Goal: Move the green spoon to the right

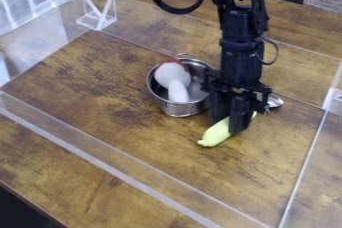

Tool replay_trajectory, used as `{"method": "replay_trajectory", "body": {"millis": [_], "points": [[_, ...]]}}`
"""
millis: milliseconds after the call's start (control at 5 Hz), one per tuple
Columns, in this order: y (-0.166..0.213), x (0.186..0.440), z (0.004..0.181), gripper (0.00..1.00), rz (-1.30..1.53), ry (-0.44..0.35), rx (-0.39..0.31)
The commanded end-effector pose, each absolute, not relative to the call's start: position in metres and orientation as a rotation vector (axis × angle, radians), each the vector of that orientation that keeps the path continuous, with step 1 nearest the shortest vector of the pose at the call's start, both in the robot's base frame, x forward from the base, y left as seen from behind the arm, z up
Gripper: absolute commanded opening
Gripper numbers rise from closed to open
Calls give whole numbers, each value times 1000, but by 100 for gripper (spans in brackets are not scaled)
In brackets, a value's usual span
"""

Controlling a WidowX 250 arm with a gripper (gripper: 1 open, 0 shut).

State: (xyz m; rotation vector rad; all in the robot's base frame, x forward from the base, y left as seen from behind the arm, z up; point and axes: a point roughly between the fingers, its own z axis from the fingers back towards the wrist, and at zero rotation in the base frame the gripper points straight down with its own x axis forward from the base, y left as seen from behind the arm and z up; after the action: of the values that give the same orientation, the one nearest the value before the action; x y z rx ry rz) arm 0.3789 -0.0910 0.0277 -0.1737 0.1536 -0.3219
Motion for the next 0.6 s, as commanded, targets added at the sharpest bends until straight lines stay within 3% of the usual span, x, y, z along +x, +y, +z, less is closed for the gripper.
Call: {"method": "replay_trajectory", "body": {"millis": [0, 400], "points": [[-111, 379, 38, 0, -412, 123, -174], [-132, 379, 38, 0, -405, 120, -185]]}}
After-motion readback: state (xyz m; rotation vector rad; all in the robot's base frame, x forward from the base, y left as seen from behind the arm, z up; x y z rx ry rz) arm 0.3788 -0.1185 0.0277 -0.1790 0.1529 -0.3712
